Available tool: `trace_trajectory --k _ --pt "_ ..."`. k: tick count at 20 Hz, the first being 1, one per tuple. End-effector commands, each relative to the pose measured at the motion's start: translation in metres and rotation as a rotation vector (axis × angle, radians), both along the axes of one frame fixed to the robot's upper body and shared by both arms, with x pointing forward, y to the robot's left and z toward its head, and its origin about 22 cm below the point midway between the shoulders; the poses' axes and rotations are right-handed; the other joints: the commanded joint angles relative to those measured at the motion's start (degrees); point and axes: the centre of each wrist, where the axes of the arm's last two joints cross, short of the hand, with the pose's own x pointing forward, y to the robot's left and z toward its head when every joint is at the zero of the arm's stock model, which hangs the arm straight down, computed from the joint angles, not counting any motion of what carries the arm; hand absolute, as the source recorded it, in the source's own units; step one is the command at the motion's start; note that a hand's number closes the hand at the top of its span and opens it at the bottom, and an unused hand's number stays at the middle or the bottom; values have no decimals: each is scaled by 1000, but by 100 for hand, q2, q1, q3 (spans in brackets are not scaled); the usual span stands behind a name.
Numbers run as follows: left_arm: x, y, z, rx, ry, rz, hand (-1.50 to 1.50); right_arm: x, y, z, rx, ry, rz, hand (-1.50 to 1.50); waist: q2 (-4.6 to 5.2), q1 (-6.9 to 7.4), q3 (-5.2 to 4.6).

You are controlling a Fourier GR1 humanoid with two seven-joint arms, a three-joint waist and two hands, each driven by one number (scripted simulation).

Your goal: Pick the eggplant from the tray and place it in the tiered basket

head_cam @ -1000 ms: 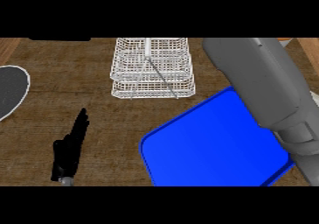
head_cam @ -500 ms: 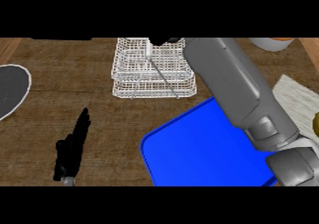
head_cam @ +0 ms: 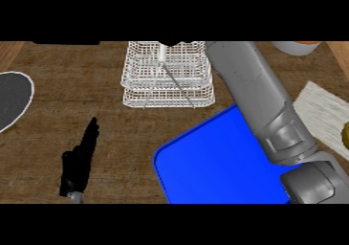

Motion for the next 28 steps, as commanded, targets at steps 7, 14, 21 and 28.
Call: trace_trajectory --k 7,14,21,28 --pt "-15 12 -12 -7 57 32 0 13 -73 23 246 -174 -299 -150 -5 -92 -41" --pt "-12 24 -2 -9 55 63 0 6 -201 47 269 -152 -485 -150 -47 -229 -35" --pt "-13 9 -14 -2 58 64 0 -42 -325 41 275 -120 -471 -150 -63 -363 -38" --pt "-23 4 -15 10 50 55 0 -98 -426 32 299 -138 -393 -150 -21 -187 -35"
